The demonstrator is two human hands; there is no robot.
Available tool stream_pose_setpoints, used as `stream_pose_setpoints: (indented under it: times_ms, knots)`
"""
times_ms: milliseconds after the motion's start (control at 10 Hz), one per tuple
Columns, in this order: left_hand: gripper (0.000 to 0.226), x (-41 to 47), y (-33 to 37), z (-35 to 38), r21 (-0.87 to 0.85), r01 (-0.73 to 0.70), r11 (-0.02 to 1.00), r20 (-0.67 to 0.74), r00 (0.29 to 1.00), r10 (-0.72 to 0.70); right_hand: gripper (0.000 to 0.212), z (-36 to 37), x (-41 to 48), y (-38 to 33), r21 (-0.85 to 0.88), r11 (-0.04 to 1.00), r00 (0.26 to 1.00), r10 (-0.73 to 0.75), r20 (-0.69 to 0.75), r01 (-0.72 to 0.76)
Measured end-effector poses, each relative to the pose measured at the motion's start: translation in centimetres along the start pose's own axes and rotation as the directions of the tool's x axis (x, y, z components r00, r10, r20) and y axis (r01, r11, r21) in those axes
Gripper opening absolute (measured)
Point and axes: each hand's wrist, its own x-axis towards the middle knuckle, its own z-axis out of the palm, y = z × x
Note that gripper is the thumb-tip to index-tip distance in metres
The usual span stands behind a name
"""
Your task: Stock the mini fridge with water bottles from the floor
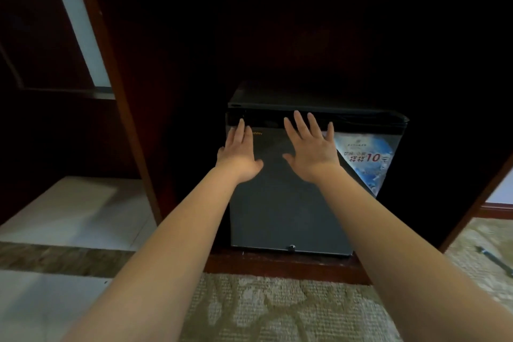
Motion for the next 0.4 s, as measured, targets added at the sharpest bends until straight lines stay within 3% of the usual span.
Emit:
stream_pose_setpoints:
  times_ms: [100,200,300,400]
  knots:
    - [0.095,1.2,0.6,1.2,-0.014,0.005,1.000,-0.057,0.998,-0.006,0.076,0.5,1.3,0.2,0.027,1.000,0.996,-0.002,-0.088,0.005]
    - [0.096,0.9,0.7,1.6,-0.015,0.001,1.000,-0.077,0.997,-0.002,0.076,0.2,1.6,0.0,0.044,0.999,0.997,0.006,-0.082,-0.002]
    - [0.087,0.3,0.3,0.8,-0.016,-0.008,1.000,-0.150,0.989,0.006,0.078,-0.6,1.3,0.0,0.082,0.997,0.998,-0.008,-0.064,0.013]
    - [0.069,-0.2,-0.1,-0.2,-0.020,-0.064,0.998,-0.266,0.962,0.056,0.072,-1.1,-0.1,0.1,0.210,0.977,0.982,0.004,-0.191,0.037]
